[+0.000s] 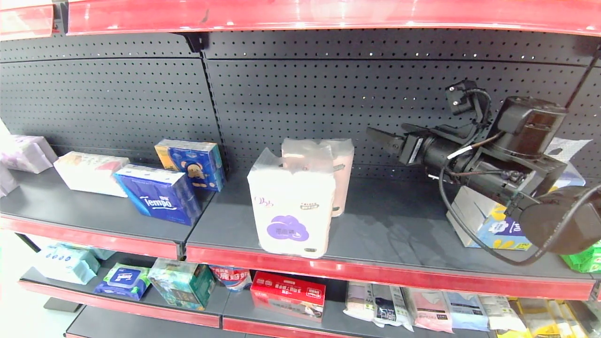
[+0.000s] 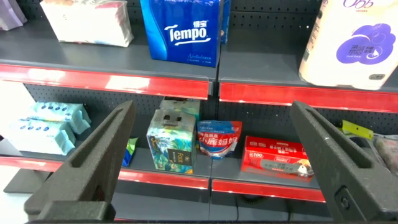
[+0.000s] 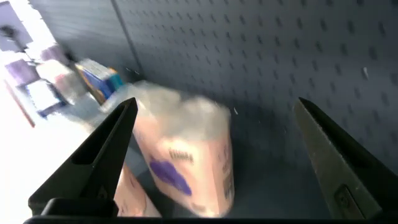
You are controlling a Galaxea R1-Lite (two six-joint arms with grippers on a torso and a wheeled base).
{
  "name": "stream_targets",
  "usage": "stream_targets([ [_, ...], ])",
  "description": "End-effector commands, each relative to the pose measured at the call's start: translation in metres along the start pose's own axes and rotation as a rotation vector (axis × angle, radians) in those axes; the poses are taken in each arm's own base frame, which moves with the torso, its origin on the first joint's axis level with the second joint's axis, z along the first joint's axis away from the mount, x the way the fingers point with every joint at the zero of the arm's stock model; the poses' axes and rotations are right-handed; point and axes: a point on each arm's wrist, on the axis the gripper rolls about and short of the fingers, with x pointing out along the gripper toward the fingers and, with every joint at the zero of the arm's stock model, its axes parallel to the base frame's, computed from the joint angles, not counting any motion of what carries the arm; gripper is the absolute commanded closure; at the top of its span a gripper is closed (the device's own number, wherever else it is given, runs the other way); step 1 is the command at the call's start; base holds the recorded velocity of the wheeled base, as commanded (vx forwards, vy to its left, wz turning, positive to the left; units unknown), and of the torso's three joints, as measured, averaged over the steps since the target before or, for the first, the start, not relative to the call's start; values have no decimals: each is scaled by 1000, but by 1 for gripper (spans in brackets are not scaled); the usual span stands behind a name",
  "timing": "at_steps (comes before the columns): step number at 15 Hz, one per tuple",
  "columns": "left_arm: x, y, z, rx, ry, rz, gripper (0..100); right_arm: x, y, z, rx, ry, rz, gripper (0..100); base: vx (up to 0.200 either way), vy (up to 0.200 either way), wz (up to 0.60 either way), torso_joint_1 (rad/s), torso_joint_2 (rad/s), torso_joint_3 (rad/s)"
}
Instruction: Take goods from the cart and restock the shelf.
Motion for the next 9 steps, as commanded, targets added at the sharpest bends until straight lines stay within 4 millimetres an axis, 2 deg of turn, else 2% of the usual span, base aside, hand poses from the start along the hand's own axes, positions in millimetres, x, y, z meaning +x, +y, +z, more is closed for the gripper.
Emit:
stream_targets([
  [1,0,0,0,0,0,1,0,-6,9,0,0,1,-18,0,0,0,0,0,0,0],
  [3,0,0,0,0,0,1,0,-12,25,1,2,-17,-129,0,0,0,0,0,0,0],
  [5,0,0,0,0,0,1,0,-30,39,-5,3,8,-157,0,0,0,0,0,0,0],
  [8,0,0,0,0,0,1,0,-58,42,-1,-4,10,-111,0,0,0,0,0,0,0],
  [9,0,0,0,0,0,1,0,-73,44,8,-21,-17,-100,0,0,0,0,0,0,0],
])
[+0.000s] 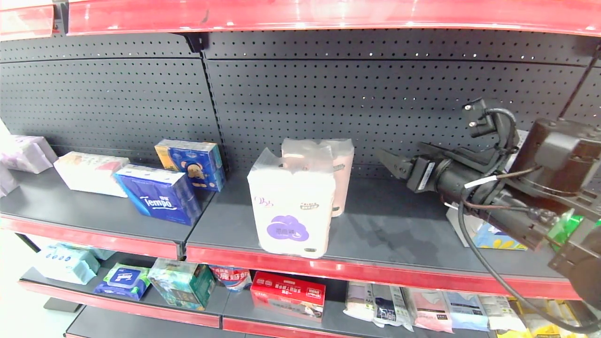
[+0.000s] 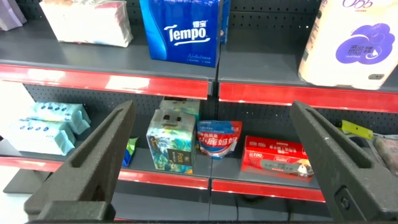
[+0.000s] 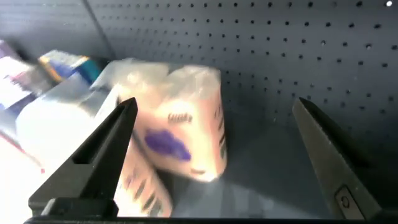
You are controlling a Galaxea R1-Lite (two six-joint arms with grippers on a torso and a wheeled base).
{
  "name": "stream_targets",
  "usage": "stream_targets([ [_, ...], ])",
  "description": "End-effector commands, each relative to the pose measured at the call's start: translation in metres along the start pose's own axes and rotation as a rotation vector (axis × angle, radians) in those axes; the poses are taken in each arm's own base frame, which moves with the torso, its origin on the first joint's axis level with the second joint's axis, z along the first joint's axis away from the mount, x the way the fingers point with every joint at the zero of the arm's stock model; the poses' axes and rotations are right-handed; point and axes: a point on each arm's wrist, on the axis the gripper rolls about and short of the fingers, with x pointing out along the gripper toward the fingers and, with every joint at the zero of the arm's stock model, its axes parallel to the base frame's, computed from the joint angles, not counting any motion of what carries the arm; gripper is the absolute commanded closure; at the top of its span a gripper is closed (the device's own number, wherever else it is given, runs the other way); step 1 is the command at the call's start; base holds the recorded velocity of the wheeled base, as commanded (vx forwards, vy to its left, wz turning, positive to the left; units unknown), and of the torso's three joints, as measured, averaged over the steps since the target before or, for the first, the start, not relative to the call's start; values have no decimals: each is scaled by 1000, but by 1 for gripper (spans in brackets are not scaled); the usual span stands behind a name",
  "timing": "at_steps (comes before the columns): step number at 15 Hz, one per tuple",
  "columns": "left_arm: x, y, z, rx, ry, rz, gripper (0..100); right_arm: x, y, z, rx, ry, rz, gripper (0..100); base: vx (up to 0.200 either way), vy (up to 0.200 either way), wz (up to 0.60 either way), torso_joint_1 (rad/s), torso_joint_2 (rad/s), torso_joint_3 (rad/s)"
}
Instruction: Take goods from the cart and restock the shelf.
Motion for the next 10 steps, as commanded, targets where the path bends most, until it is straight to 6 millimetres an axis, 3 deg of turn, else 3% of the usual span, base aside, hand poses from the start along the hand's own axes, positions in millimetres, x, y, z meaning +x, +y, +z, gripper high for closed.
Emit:
stream_targets([
  [1,0,0,0,0,0,1,0,-30,0,14,-18,-43,20,0,0,0,0,0,0,0],
  [3,0,0,0,0,0,1,0,-73,-4,15,-72,-28,61,0,0,0,0,0,0,0],
  [4,0,0,0,0,0,1,0,-81,-5,16,-74,-27,64,0,0,0,0,0,0,0],
  [6,0,0,0,0,0,1,0,-125,-24,19,-109,66,-21,0,0,0,0,0,0,0],
  [8,0,0,0,0,0,1,0,-151,-33,20,-112,79,-106,0,0,0,0,0,0,0],
  [9,0,0,0,0,0,1,0,-159,-38,16,-117,96,-148,0,0,0,0,0,0,0],
  [10,0,0,0,0,0,1,0,-180,-47,5,-145,139,-238,0,0,0,0,0,0,0],
])
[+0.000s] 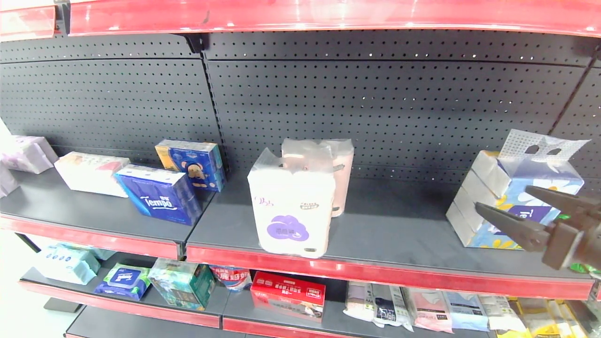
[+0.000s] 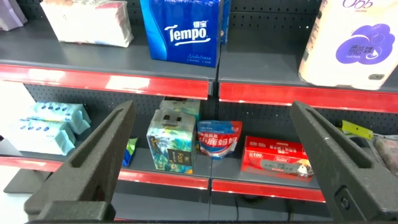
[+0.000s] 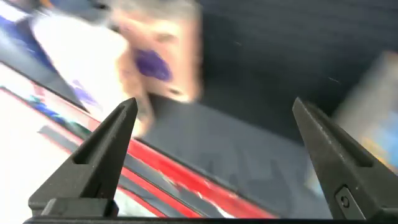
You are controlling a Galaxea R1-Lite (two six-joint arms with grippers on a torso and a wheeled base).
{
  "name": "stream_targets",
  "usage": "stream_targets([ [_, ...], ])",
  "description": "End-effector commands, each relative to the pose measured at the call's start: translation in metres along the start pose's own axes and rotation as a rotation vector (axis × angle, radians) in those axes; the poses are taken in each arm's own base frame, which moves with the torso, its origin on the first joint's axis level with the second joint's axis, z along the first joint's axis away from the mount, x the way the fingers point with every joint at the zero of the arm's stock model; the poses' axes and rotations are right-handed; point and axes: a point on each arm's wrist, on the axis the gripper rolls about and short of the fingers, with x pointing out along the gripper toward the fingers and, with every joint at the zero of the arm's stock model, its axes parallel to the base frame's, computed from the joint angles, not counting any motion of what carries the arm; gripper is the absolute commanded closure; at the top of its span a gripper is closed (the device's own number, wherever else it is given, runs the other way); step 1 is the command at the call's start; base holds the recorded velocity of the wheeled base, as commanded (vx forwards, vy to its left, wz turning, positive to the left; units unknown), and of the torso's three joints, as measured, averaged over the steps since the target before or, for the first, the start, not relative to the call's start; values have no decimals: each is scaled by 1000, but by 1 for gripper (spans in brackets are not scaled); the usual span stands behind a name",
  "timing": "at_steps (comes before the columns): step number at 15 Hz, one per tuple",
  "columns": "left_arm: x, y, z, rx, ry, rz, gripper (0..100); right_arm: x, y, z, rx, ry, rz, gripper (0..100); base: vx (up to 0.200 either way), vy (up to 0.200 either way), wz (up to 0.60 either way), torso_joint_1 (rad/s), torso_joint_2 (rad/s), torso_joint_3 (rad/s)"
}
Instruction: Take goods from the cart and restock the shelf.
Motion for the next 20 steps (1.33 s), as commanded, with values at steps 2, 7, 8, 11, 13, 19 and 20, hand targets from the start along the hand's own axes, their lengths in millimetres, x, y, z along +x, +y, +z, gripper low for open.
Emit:
stream_targets([
  [2,0,0,0,0,0,1,0,-52,-13,-22,-6,-2,-141,0,0,0,0,0,0,0],
  [7,0,0,0,0,0,1,0,-59,-28,-34,-15,101,-332,0,0,0,0,0,0,0],
  [8,0,0,0,0,0,1,0,-62,-28,-35,-40,98,-349,0,0,0,0,0,0,0],
  [11,0,0,0,0,0,1,0,-74,-24,-39,-69,62,-359,0,0,0,0,0,0,0],
  [13,0,0,0,2,0,1,0,-80,-22,-43,-110,45,-366,0,0,0,0,0,0,0],
  [19,0,0,0,6,3,-7,0,-101,-13,-66,-174,2,-401,0,0,0,0,0,0,0],
  [20,0,0,0,0,0,-4,0,-102,-13,-68,-174,0,-403,0,0,0,0,0,0,0],
])
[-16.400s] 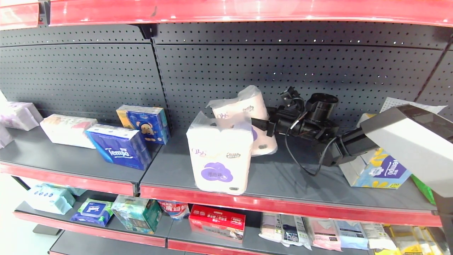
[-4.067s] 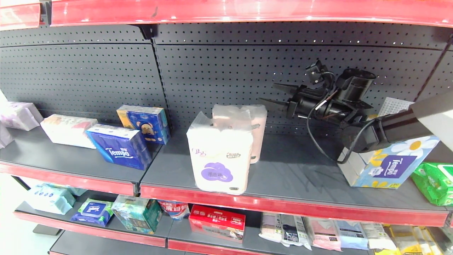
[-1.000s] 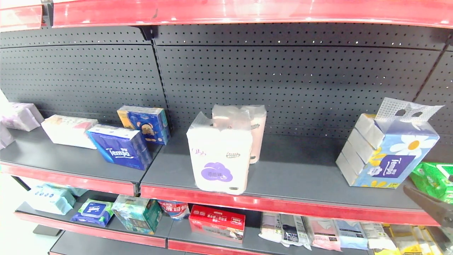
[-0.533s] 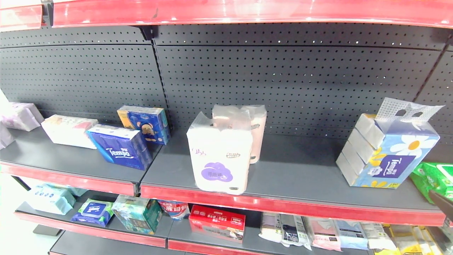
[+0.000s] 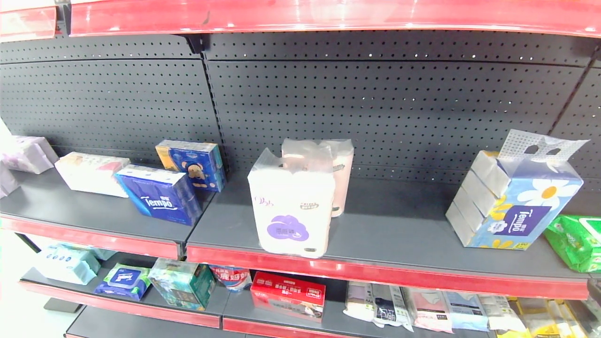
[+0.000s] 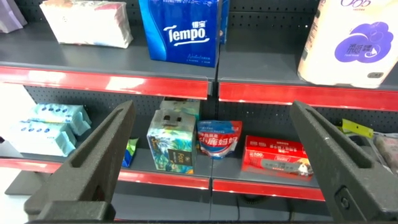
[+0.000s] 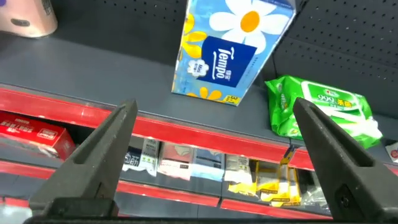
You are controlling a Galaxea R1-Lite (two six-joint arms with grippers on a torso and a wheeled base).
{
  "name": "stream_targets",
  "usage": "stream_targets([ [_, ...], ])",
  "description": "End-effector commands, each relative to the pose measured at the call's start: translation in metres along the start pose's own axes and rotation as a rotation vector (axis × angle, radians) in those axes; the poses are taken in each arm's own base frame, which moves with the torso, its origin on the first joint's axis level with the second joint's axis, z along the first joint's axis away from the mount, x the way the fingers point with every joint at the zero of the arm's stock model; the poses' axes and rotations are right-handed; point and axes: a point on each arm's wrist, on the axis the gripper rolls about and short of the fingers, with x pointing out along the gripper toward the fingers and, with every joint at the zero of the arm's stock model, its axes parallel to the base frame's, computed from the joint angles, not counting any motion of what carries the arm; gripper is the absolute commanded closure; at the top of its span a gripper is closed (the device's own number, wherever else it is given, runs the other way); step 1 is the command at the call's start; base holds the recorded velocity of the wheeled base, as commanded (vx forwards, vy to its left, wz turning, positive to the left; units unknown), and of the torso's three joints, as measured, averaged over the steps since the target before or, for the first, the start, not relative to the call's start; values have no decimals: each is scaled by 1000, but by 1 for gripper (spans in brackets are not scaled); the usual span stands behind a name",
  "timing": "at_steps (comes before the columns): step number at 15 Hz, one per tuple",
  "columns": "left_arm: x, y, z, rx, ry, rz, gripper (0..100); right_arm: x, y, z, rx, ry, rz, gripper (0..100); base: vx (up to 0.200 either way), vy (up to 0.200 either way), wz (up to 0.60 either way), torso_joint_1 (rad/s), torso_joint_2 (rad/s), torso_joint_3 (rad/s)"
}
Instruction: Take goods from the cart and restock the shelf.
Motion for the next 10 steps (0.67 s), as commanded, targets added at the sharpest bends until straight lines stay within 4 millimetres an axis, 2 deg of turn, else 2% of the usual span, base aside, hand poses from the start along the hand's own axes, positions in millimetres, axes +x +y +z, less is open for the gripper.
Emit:
stream_targets([
  [1,0,0,0,-9,-1,8,0,-6,1,-6,2,-21,-6,0,0,0,0,0,0,0],
  [2,0,0,1,40,-5,0,0,-10,2,-10,3,-37,-11,0,0,0,0,0,0,0],
  [3,-4,0,19,80,-43,-12,0,-12,3,-15,3,-38,-11,0,0,0,0,0,0,0],
  [4,1,0,78,31,-21,-42,0,-14,4,-19,4,-45,-14,0,0,0,0,0,0,0],
  [5,4,0,109,-24,-26,-93,0,-15,5,-23,3,-40,-11,0,0,0,0,0,0,0],
  [7,7,1,121,14,-18,-153,0,-16,6,-28,3,-40,-11,0,0,0,0,0,0,0],
  [10,14,3,120,17,22,-43,0,-18,9,-38,5,-37,-11,0,0,0,0,0,0,0],
])
